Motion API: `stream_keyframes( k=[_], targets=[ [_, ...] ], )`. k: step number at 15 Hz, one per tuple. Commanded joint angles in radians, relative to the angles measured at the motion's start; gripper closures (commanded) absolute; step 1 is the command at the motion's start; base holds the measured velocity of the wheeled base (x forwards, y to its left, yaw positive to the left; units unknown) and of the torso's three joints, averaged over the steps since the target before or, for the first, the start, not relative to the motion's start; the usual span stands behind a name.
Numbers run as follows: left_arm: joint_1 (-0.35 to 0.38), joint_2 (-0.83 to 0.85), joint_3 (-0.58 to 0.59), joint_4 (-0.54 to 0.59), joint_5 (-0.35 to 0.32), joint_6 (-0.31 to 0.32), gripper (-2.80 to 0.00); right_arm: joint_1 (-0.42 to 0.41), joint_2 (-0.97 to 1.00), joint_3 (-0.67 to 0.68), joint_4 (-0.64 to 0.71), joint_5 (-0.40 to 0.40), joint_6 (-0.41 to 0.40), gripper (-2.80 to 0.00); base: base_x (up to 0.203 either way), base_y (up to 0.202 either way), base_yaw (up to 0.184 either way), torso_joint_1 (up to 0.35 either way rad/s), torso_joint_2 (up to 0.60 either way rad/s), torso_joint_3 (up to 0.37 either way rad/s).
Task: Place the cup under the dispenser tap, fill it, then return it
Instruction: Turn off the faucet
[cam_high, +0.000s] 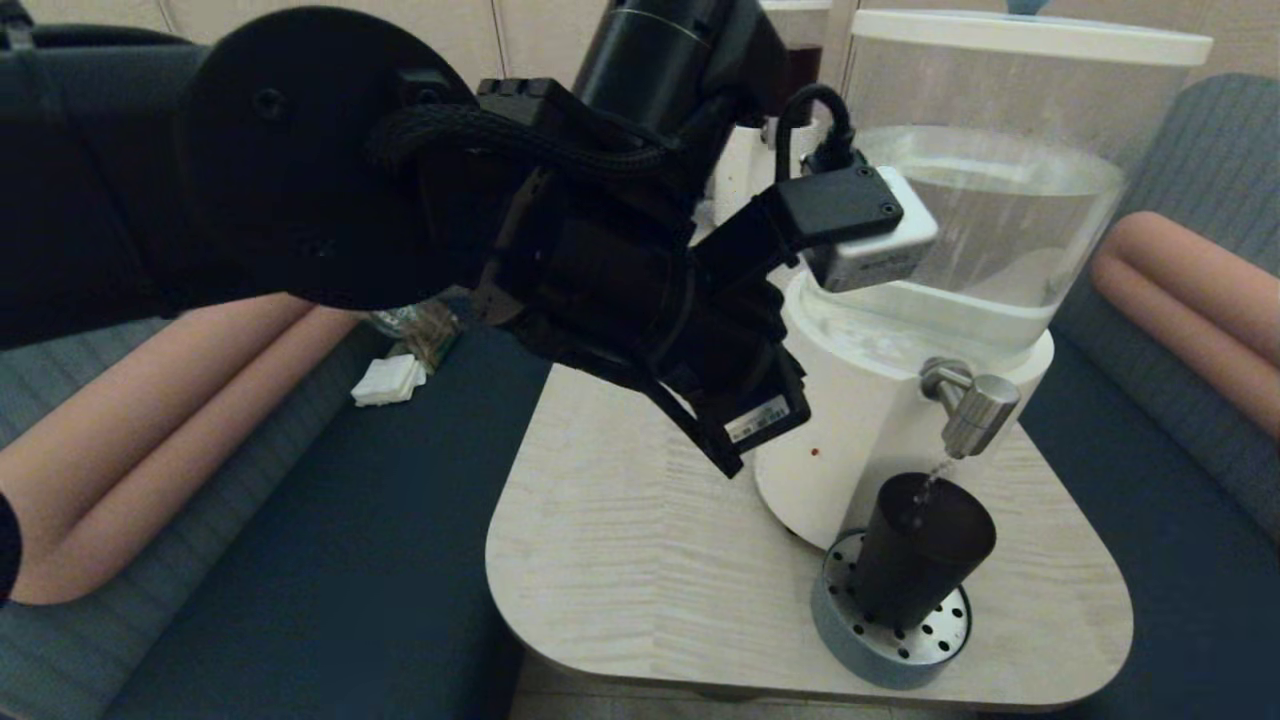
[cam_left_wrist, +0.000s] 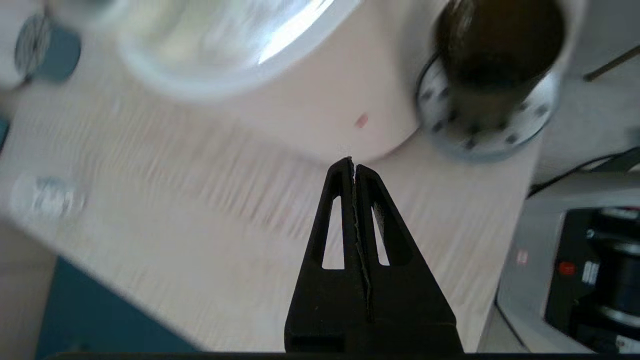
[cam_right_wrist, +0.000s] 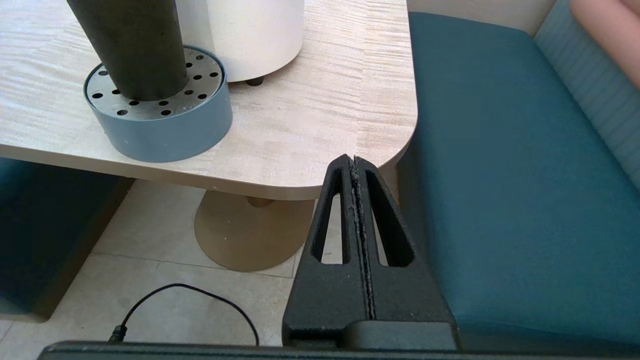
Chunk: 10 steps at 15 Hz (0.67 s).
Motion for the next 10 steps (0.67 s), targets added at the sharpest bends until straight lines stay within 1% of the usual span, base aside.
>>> stream_keyframes(
  k=[1,4,6,10],
  targets=[
    [-0.053,0.006,0.0,-0.031,-0.006,0.003,0.0,0.0,0.001,0.0,0.0,0.0,-0.001,0.0,0.0,0.0,0.0,0.0,0.0,0.0],
    [-0.093,0.028,0.0,-0.105,-0.05,-0.015,0.0,0.0,0.0,0.0,0.0,0.0,-0.001,0.0,0.0,0.0,0.0,0.0,0.0,0.0],
    [-0.109,0.036,0.0,-0.121,-0.052,-0.018,0.0,0.0,0.0,0.0,0.0,0.0,-0.001,0.0,0.0,0.0,0.0,0.0,0.0,0.0],
    [-0.112,0.057,0.0,-0.146,-0.052,-0.02,0.0,0.0,0.0,0.0,0.0,0.0,-0.001,0.0,0.0,0.0,0.0,0.0,0.0,0.0]
  ],
)
